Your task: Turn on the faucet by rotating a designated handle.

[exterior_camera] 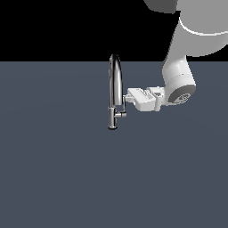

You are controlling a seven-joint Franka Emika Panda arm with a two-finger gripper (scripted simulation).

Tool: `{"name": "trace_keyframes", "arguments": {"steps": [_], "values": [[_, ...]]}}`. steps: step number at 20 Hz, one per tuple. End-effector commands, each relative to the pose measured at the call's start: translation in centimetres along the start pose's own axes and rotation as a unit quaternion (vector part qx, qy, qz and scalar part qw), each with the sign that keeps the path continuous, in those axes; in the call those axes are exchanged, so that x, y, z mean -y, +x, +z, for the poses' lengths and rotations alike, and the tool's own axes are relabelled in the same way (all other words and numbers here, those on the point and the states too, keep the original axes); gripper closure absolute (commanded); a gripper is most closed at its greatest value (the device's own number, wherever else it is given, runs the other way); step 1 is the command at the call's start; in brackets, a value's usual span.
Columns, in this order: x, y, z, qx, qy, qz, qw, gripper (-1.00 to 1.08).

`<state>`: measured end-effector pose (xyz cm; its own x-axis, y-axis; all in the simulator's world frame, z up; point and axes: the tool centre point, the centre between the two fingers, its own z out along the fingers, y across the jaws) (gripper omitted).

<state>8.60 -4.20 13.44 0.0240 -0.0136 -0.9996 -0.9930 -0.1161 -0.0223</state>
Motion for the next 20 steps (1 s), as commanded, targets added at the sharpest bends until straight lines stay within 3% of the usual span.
{"name": "trace_keyframes", "arguments": {"steps": [1, 7, 20], "values": [[0.1, 0.5, 0.1, 0.007, 0.007, 0.006, 0.9999, 1.08], [0.1, 0.6, 0.2, 0.008, 0.007, 0.007, 0.9999, 1.08], [-2.5, -0.1, 0.2, 0.008, 0.008, 0.007, 0.9999, 1.08]]}}
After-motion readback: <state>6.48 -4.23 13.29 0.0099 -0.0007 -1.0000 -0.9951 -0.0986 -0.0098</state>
